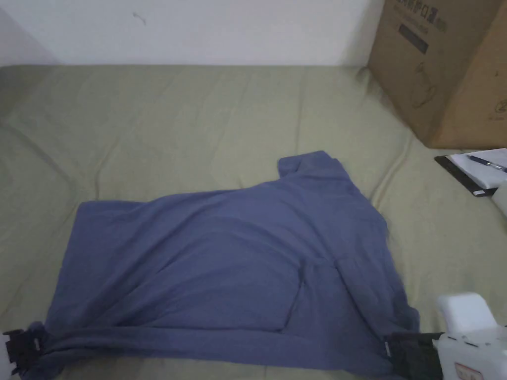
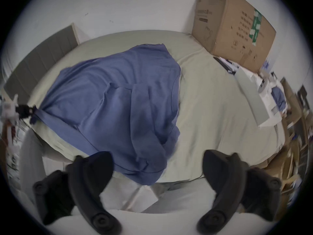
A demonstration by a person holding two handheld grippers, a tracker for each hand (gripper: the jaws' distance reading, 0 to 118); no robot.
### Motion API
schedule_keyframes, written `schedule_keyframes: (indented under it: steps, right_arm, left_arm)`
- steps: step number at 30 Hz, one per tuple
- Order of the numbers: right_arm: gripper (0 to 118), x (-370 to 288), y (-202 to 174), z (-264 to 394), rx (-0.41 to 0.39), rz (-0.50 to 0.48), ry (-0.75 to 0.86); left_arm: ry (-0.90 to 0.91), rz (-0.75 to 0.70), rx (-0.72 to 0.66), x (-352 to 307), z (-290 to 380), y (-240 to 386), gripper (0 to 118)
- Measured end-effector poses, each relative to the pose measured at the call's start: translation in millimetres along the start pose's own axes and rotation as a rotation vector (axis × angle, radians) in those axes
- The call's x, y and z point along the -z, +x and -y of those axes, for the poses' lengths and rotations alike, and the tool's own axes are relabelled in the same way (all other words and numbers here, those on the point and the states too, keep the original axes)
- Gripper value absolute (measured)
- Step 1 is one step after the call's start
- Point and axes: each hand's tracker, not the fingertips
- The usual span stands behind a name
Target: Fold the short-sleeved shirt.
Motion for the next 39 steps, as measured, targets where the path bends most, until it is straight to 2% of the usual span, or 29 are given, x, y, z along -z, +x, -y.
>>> schedule_keyframes:
  steps: [2, 5, 6, 7, 8, 9, 11, 14, 20, 27, 30, 33, 37, 39]
  right_arm:
    - [96, 4, -4, -1, -0.035, -0.034, -0.010]
    - [93, 24, -7, 0, -0.047, -0.086, -0.068]
    - [68, 29, -9, -1, -0.060, -0.089, -0.106]
    - [29, 34, -12, -1, -0.100, -0.090, -0.128]
    - [3, 39, -16, -1, -0.117, -0.074, -0.136]
    - [3, 44, -18, -3, -0.104, -0.048, -0.140]
    - [3, 48, -11, -7, -0.113, -0.100, -0.172]
    - [3, 40, -3, -9, -0.082, -0.101, -0.148]
    - [3, 23, 22, -21, 0.112, -0.185, -0.069]
    - [3, 13, 40, -74, 0.156, -0.178, 0.033]
    - [3, 25, 42, -104, 0.186, -0.161, 0.073]
    - [3, 51, 47, -130, 0.257, -0.200, 0.078]
    - [3, 100, 42, -157, 0.215, -0.126, 0.032]
    - [3, 118, 41, -163, 0.268, -0.141, -0.009]
  left_arm:
    - [0.006, 0.002, -0.005, -1, -1, -1, 6]
    - [-0.001, 0.001, -0.003, 0, -1, 0, 6]
    - [-0.002, -0.003, -0.002, 0, 0, 0, 6]
    - [-0.001, -0.005, 0.001, 0, 0, 1, 6]
    - [0.000, -0.008, 0.005, 1, 0, 1, 6]
    - [-0.002, -0.011, 0.009, 1, -1, 1, 6]
    - [-0.006, -0.012, 0.014, 2, -1, 2, 6]
    - [-0.010, -0.013, 0.016, 2, -1, 2, 6]
    - [0.011, -0.034, 0.058, -5, -6, 7, 6]
    - [0.074, -0.001, 0.094, -16, -48, 23, 6]
    - [0.084, -0.003, 0.123, -3, -73, 33, 6]
    - [0.059, -0.016, 0.130, 21, -92, 38, 6]
    - [-0.016, -0.021, 0.165, 59, -105, 42, 6]
    - [-0.054, -0.056, 0.215, 73, -107, 46, 10]
